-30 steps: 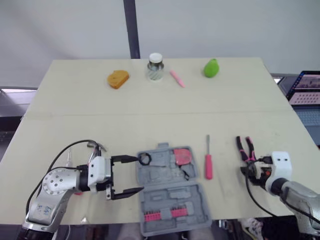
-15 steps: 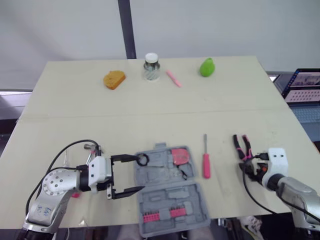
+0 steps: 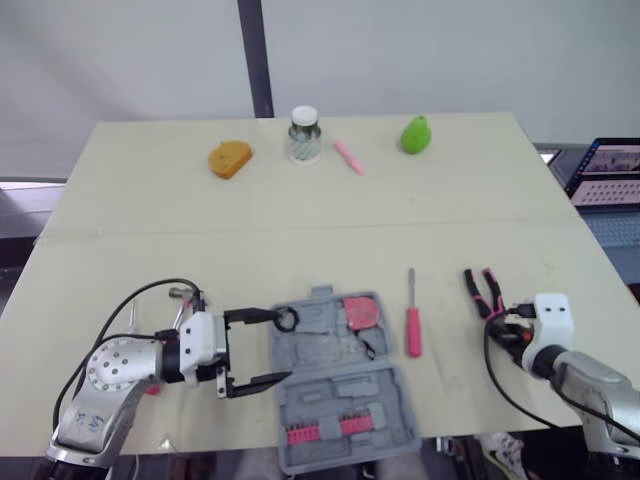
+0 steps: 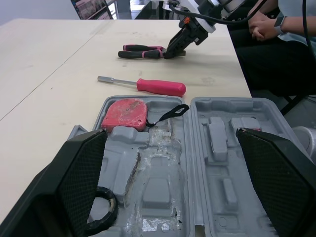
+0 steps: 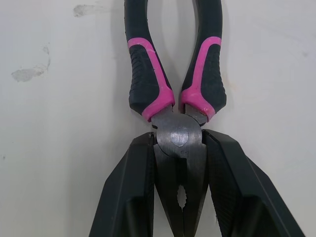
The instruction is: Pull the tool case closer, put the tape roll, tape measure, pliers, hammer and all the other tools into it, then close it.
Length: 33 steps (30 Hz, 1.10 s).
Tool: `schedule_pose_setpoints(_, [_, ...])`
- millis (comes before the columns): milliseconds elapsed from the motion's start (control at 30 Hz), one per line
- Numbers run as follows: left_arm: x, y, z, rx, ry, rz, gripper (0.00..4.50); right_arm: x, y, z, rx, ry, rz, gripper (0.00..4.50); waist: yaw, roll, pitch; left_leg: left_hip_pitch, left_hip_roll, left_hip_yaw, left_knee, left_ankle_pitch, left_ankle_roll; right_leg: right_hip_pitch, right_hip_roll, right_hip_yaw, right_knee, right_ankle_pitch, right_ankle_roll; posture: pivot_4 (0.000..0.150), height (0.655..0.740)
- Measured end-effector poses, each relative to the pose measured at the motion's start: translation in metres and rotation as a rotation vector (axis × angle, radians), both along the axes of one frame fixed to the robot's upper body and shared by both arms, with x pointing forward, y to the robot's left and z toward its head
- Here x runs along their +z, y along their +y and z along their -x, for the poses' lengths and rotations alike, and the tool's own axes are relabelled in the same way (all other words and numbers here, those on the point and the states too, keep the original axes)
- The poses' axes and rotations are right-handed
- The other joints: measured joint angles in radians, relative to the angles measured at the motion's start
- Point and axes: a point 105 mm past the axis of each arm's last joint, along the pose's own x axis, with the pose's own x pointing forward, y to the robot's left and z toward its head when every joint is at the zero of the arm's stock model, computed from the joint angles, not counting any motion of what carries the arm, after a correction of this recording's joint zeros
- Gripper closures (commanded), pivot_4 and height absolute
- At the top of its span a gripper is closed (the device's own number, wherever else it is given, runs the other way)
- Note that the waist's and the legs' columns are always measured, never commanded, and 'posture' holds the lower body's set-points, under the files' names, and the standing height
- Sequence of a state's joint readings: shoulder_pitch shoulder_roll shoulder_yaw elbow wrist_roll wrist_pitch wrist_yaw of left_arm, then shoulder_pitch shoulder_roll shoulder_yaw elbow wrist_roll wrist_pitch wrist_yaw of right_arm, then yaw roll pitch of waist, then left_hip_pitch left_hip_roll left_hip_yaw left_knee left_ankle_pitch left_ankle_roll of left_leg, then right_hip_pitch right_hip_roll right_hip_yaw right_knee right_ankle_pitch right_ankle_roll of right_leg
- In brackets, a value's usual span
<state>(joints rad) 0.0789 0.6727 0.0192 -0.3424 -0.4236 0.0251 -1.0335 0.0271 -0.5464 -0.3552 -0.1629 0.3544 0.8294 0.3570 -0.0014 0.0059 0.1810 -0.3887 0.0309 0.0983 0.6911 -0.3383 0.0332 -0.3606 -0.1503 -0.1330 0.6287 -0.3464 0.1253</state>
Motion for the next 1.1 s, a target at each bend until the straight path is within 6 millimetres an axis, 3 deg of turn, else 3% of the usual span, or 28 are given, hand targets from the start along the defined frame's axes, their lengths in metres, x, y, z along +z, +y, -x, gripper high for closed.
schedule_pose_setpoints(133, [0.001,-0.001,-0.002,0.007,0.007,0.013,0.0,0.002,0.001,0.0,0.004,0.001,-0.002,3.52,0.0,0.0,0.0,0.0,0.0,0.0,0.0,0.0,0.0,0.0,0.0,0.0,0.0,0.0,0.0,0.15,0.695])
schedule_pose_setpoints(267, [0.004,-0.002,-0.004,0.008,0.006,0.021,0.0,0.017,0.004,0.002,0.066,-0.012,0.03,3.52,0.0,0.003,0.002,-0.001,0.0,0.0,0.0,0.0,0.0,-0.001,0.0,0.0,0.0,0.0,0.0,0.15,0.695])
schedule_pose_setpoints(567, [0.018,-0.001,-0.01,0.007,-0.015,0.08,0.0,0.06,0.033,0.016,0.385,-0.005,0.102,3.52,0.002,0.004,0.002,-0.001,0.0,-0.001,0.0,0.0,0.0,0.0,0.0,0.0,-0.001,0.0,0.0,0.15,0.695])
schedule_pose_setpoints(800, [0.023,0.015,-0.014,0.04,-0.02,0.106,0.0,0.086,0.079,0.028,0.764,0.059,0.138,3.52,-0.001,0.003,0.003,0.0,0.0,-0.001,0.0,0.0,0.0,0.0,0.0,0.0,-0.002,0.0,0.0,0.15,0.695])
schedule_pose_setpoints(1100, [0.013,0.033,0.003,0.067,0.002,0.082,0.0,0.103,0.141,0.03,1.164,0.086,0.177,3.52,-0.002,0.001,0.004,-0.001,0.0,-0.003,0.001,0.0,0.0,0.0,-0.002,0.0,-0.004,0.0,0.0,0.15,0.695])
